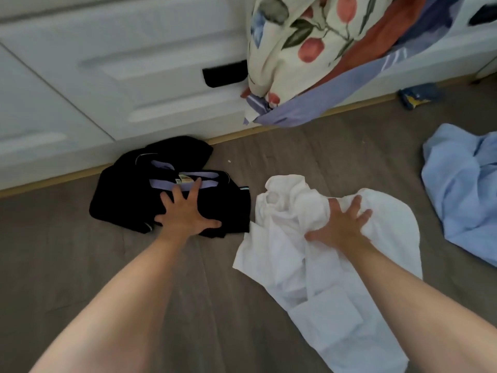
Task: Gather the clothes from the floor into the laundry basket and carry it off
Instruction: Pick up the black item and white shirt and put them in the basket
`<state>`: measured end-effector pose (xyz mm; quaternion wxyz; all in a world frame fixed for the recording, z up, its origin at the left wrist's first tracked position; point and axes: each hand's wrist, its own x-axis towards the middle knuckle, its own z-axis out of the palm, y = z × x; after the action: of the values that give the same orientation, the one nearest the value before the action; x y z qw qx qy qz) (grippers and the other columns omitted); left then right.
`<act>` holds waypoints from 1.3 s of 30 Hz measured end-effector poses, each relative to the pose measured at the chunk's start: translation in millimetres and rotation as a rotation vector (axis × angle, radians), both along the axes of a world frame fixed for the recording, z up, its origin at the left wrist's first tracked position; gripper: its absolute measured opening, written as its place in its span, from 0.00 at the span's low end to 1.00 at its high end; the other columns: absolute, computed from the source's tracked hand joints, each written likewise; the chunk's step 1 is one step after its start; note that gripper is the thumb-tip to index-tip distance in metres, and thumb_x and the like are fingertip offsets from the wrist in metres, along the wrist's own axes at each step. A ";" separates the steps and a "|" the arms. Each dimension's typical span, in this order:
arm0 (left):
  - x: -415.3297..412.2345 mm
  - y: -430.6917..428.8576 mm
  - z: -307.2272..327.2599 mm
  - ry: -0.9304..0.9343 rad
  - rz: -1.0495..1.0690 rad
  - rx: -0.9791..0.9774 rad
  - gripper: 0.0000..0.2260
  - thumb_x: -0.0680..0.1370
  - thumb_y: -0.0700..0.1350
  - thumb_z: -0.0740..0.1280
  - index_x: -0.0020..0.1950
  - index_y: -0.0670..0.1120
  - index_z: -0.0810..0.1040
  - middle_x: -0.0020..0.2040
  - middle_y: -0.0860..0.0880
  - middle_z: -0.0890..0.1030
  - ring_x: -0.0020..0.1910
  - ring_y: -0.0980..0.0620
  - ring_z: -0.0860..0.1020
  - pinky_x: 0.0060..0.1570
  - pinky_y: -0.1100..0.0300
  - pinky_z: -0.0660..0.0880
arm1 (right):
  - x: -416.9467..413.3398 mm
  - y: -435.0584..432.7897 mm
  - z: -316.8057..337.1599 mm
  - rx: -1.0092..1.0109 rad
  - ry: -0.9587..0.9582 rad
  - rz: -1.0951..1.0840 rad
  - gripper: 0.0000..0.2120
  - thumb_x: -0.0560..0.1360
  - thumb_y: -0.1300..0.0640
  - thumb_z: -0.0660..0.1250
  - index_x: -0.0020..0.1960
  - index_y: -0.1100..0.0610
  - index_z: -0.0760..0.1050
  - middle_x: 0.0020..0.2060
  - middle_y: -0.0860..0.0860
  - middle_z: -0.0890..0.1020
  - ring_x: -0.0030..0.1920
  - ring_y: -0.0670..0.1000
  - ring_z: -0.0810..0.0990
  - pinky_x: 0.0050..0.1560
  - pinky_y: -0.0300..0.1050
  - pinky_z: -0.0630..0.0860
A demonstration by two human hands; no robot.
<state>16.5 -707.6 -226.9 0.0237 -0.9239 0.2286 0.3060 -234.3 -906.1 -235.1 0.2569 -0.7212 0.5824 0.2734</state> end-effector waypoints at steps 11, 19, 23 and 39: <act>-19.0 1.7 8.4 -0.108 -0.091 -0.152 0.22 0.76 0.43 0.67 0.68 0.44 0.65 0.62 0.38 0.69 0.60 0.34 0.70 0.56 0.40 0.73 | 3.6 34.4 11.8 -0.322 -0.330 0.114 0.28 0.76 0.55 0.65 0.73 0.58 0.59 0.69 0.59 0.68 0.65 0.63 0.68 0.58 0.52 0.70; -44.2 -11.6 32.7 0.107 -0.153 -0.386 0.19 0.71 0.42 0.70 0.58 0.46 0.67 0.50 0.44 0.79 0.48 0.43 0.78 0.46 0.47 0.78 | 22.0 53.4 23.5 0.123 -0.087 0.288 0.67 0.54 0.22 0.68 0.67 0.36 0.18 0.77 0.58 0.35 0.76 0.66 0.38 0.69 0.74 0.54; -64.0 -32.5 35.6 0.089 -0.276 -0.446 0.26 0.69 0.44 0.71 0.66 0.48 0.69 0.60 0.45 0.73 0.55 0.43 0.76 0.47 0.47 0.78 | 26.4 64.7 23.3 0.050 -0.007 0.238 0.69 0.58 0.31 0.75 0.70 0.41 0.18 0.77 0.56 0.35 0.77 0.64 0.37 0.67 0.75 0.57; -50.5 -10.9 20.7 0.001 0.127 -0.090 0.29 0.71 0.53 0.71 0.67 0.54 0.61 0.68 0.41 0.61 0.66 0.35 0.61 0.58 0.35 0.67 | 23.7 81.6 25.4 -0.131 -0.087 0.332 0.31 0.74 0.40 0.66 0.71 0.48 0.58 0.69 0.53 0.61 0.67 0.59 0.62 0.60 0.63 0.72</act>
<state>-34.0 -718.5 -206.3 -0.0375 -0.9366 0.1829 0.2965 -210.7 -824.5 -209.7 0.1858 -0.8337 0.4602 0.2422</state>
